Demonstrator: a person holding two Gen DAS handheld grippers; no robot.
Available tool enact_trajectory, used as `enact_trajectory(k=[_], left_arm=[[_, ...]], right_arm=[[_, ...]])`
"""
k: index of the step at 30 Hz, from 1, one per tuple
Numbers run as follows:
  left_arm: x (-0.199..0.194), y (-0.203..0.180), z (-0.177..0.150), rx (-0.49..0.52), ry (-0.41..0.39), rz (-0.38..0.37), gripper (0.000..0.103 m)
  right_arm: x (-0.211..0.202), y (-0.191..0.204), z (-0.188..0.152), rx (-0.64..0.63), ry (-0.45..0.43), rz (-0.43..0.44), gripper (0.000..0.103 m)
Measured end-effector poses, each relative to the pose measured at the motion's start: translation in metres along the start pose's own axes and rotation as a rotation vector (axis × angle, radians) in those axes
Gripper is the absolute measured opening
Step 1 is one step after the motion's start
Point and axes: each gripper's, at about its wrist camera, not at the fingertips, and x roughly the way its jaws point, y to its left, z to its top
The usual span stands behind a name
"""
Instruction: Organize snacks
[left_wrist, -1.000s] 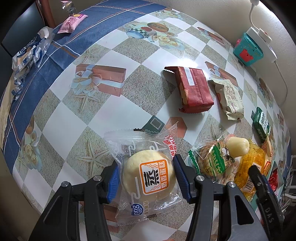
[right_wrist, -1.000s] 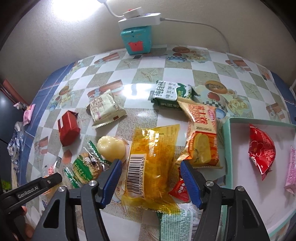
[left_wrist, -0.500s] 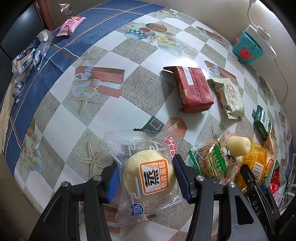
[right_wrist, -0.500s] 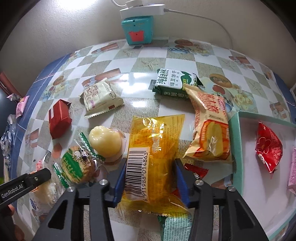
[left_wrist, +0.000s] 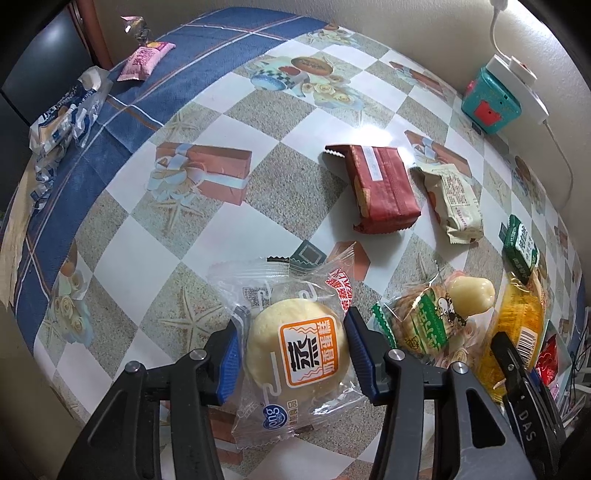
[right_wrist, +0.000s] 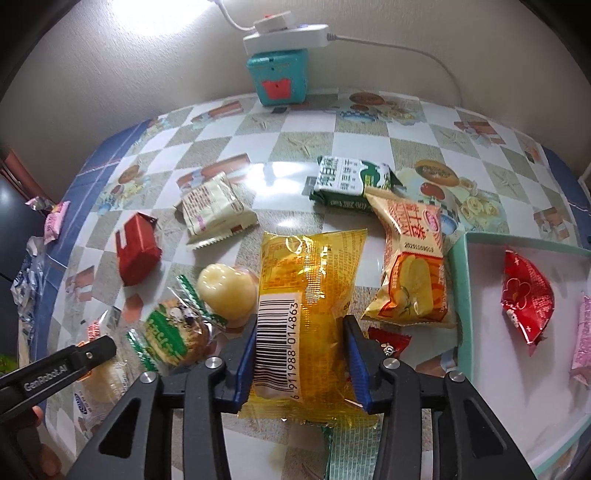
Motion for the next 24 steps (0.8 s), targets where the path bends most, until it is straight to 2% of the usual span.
enact_trajectory(k=[15, 24], left_arm=[[-0.047, 0.003, 0.002, 0.006, -0.125, 0.005, 0.053], [-0.079, -0.011, -0.004, 0.026, -0.200, -0.009, 0.053]], right_arm=[[-0.052, -0.004, 0.009, 0.012, -0.074, 0.037, 0.046], [-0.088, -0.029, 0.013, 0.057, -0.135, 0.032, 0.046]])
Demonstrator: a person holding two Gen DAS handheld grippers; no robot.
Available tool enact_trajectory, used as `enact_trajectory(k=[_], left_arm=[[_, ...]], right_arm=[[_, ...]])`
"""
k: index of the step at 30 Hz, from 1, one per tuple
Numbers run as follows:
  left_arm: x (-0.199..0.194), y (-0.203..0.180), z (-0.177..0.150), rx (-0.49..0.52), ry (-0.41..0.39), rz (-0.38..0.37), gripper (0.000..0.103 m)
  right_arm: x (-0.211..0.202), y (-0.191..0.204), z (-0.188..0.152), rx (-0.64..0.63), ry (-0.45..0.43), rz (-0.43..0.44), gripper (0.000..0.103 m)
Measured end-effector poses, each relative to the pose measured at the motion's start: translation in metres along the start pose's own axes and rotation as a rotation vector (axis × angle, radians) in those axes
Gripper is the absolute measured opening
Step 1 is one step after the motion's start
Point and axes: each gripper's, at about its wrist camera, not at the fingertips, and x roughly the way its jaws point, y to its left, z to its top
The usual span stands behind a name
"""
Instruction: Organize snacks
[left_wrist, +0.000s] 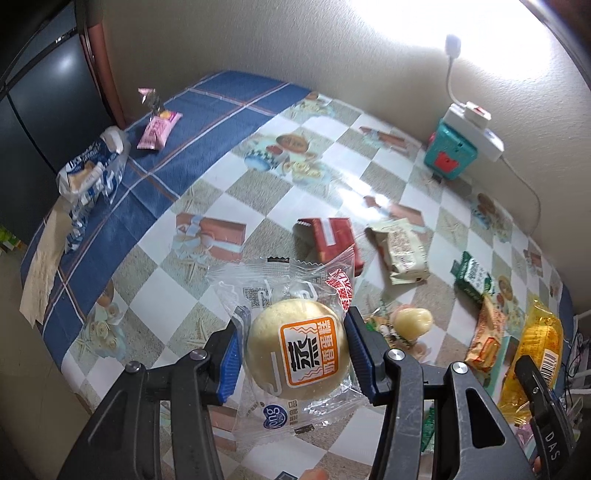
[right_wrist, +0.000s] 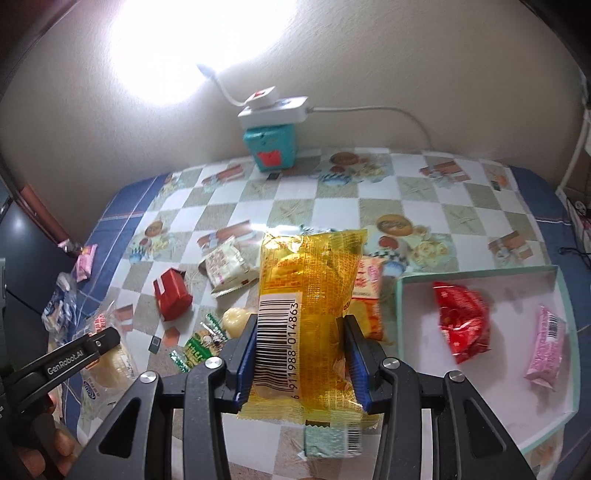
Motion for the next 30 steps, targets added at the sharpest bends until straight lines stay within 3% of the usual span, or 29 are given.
enact_trajectory(k=[9, 30], left_arm=[[-0.026, -0.031, -0.006, 0.055, -0.058, -0.025, 0.053], [-0.056, -0.140, -0.050, 0.282, -0.094, -0.107, 0.053]], right_arm=[[-0.026, -0.053, 0.004, 0.095, -0.042, -0.061, 0.046], [-0.072, -0.197, -0.010, 0.352, -0.075, -0.252, 0.046]])
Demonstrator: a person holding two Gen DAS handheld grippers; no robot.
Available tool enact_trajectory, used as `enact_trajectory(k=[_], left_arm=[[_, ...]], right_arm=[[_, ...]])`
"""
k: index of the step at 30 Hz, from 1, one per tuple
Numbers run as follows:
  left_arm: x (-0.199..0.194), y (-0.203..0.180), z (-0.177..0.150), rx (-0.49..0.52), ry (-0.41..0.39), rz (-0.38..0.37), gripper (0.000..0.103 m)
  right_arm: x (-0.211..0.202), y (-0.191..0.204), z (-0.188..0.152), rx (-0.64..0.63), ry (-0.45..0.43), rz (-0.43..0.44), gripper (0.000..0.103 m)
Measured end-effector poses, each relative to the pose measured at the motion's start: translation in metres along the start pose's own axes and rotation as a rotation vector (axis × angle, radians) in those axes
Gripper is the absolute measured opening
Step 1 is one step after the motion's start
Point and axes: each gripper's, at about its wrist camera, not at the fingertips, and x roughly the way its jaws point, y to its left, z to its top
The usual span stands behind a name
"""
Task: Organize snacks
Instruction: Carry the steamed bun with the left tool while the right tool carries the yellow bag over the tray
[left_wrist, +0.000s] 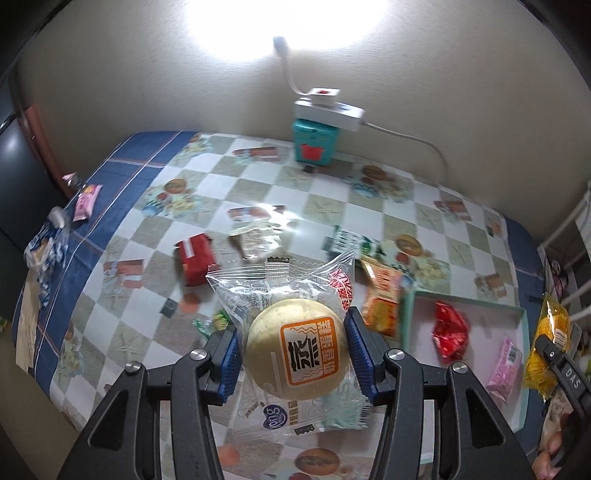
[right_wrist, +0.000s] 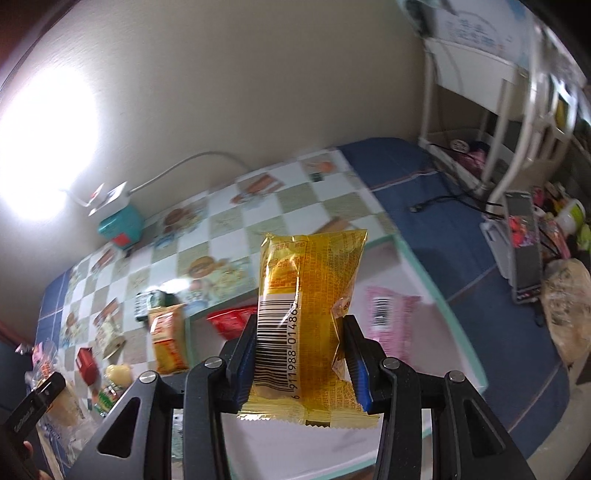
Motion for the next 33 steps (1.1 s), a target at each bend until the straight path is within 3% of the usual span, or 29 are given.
enact_trajectory(k=[17, 25, 33], left_arm=[[-0.003, -0.096, -0.033, 0.205, 0.018, -0.063, 0.053], [0.004, -0.133, -0.053, 0.299, 0.049, -0.082, 0.053], [0.024, -0.154, -0.070, 0.355, 0.113, -0.088, 0.053]], right_arm=[[-0.009, -0.079, 0.008, 0.113, -0.007, -0.109, 0.046], [0.000, -0.112, 0.003, 0.149, 0.035, -0.180, 0.046], [0.026, -0.121, -0.008, 0.157, 0.116, -0.187, 0.046]])
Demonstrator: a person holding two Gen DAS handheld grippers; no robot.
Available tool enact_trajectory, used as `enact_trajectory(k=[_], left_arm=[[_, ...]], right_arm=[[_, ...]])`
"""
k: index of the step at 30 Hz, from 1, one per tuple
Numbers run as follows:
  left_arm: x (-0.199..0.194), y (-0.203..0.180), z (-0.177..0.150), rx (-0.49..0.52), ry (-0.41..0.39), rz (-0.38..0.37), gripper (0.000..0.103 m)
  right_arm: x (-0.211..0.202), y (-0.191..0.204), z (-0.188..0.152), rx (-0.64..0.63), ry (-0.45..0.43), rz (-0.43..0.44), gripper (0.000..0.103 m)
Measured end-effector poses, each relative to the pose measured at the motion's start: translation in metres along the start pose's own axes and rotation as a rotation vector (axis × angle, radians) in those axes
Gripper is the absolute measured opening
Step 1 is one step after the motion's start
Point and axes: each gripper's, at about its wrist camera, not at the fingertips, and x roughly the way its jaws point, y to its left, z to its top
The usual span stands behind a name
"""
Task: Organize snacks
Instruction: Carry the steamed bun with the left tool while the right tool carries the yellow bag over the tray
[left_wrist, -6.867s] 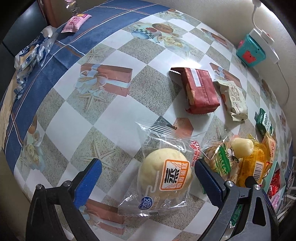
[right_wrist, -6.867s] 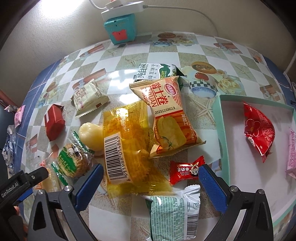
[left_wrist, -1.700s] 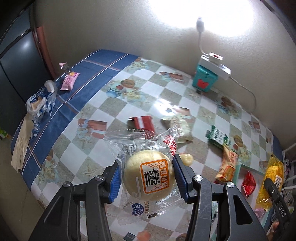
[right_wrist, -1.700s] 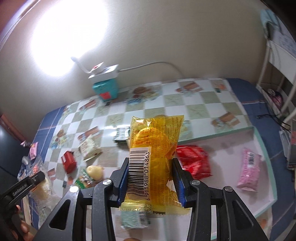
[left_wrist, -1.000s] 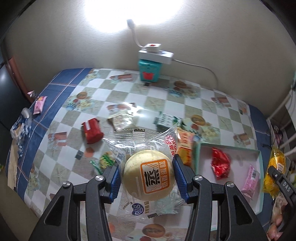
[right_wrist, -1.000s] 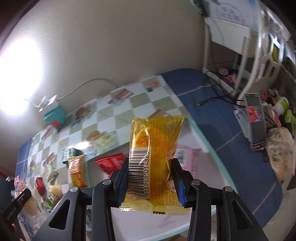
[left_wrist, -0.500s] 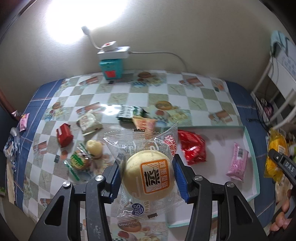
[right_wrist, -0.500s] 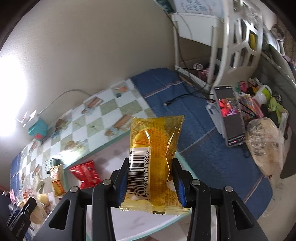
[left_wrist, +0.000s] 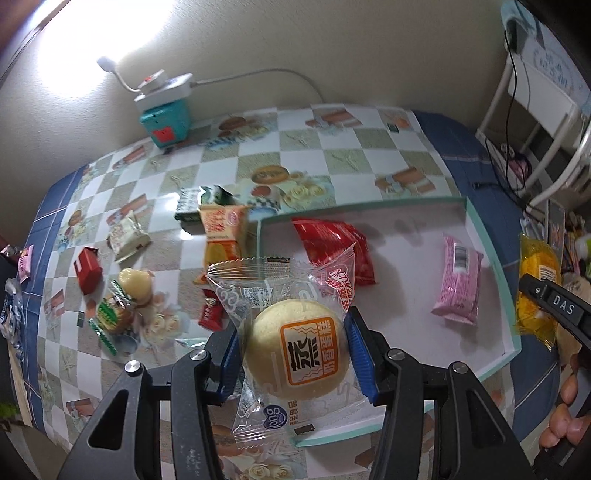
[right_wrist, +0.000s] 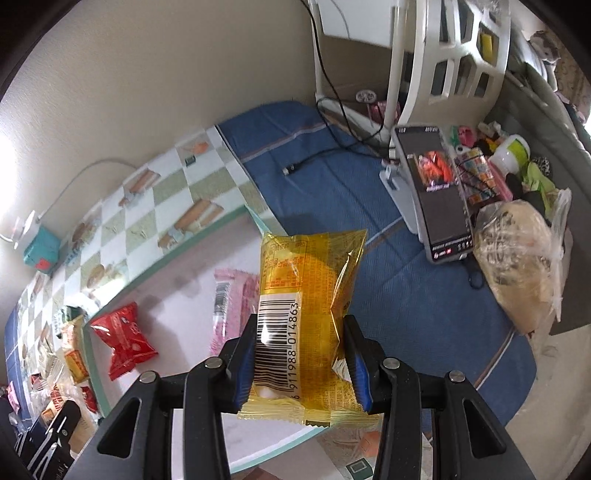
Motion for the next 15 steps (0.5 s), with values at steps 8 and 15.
enact_trajectory(k=[8, 15], left_arm=[[0.032, -0.015, -0.010, 0.037, 0.085, -0.009, 0.053], [0.047, -0.019, -0.015, 0.052, 0.115, -0.005, 0.054]], right_arm=[[0.037, 0.004, -0.015, -0.024, 0.099, -0.062, 0.046], [0.049, 0.007, -0.020, -0.037, 0.129, -0.072, 0.046]])
